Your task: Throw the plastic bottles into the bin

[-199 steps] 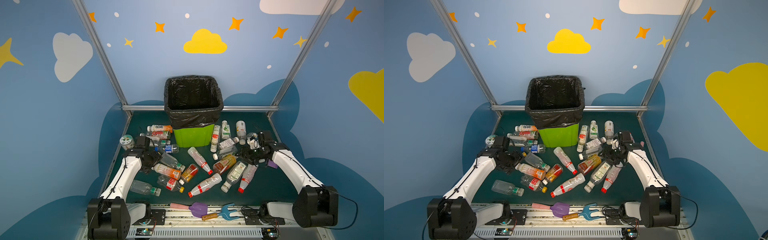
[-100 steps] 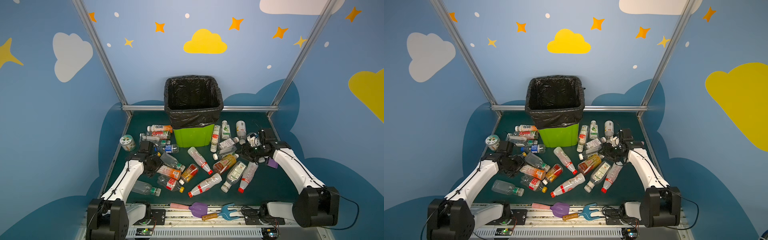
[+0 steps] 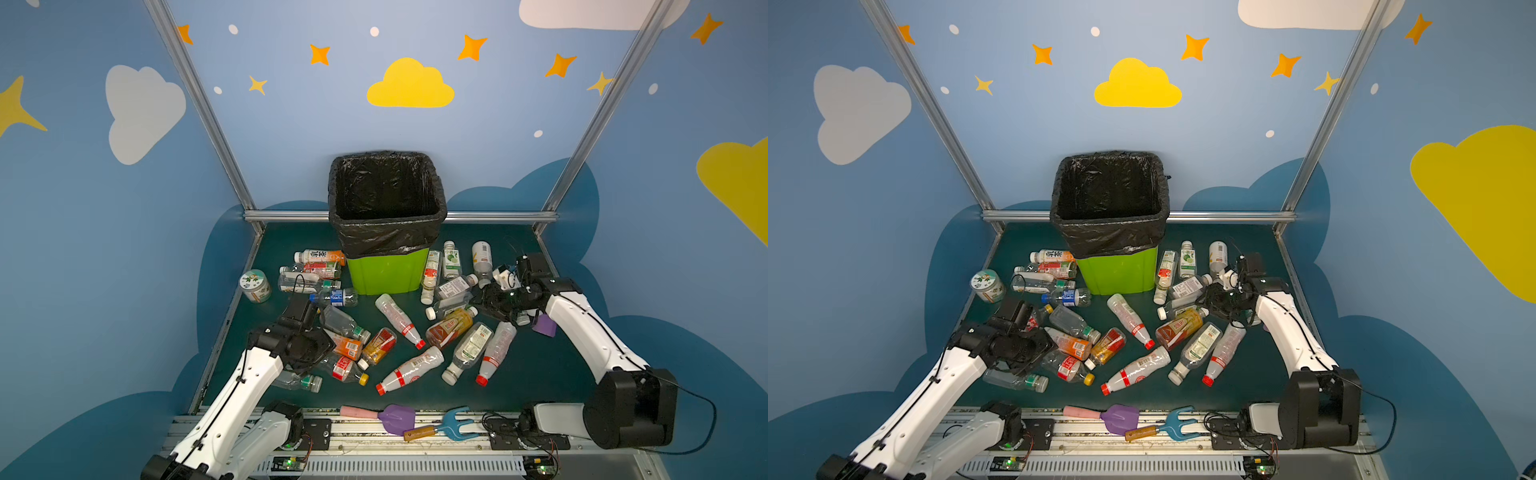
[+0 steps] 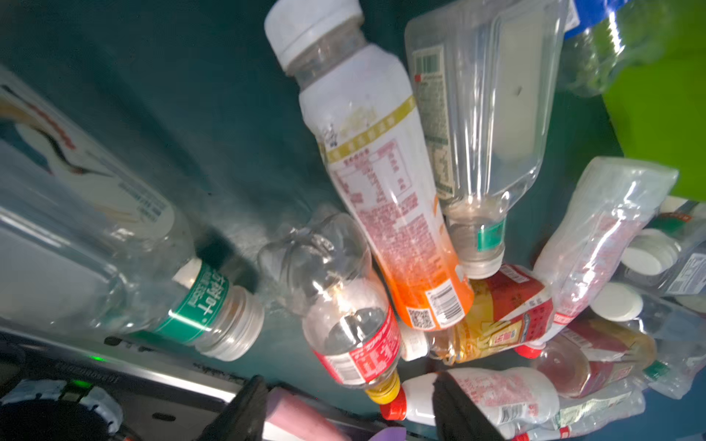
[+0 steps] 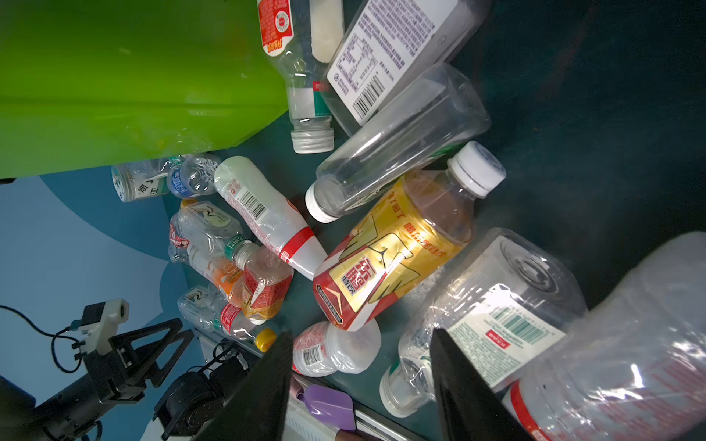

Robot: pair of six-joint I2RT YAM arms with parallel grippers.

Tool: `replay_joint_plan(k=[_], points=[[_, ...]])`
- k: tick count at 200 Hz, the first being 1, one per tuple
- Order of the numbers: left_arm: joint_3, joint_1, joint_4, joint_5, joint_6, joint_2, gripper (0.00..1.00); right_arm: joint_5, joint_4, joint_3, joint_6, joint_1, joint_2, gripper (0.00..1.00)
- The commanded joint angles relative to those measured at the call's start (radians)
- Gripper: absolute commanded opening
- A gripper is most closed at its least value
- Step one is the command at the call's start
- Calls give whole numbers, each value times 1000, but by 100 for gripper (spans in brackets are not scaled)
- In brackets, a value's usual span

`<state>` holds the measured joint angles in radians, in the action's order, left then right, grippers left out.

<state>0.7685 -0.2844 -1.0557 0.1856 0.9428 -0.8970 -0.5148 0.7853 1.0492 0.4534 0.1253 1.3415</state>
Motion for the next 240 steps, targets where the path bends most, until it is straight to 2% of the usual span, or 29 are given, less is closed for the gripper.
replay_joint_plan(k=[1,34,61,105,151,240], points=[[-28,-26,-72,-12,81,23,80,-27,16,26,-26,2,9,57],[-70,-81,10,-48,159,17,82,-45,13,34,-35,-1,13,57],[-110,-92,114,-69,212,9,81,-55,26,50,-56,-11,19,57],[-160,-108,162,-91,259,2,80,-86,52,80,-96,-35,47,57],[-153,-123,214,-118,276,-53,80,-155,42,97,-77,-38,78,57],[-135,-184,310,-121,284,-228,77,-175,29,80,-73,-38,78,57]])
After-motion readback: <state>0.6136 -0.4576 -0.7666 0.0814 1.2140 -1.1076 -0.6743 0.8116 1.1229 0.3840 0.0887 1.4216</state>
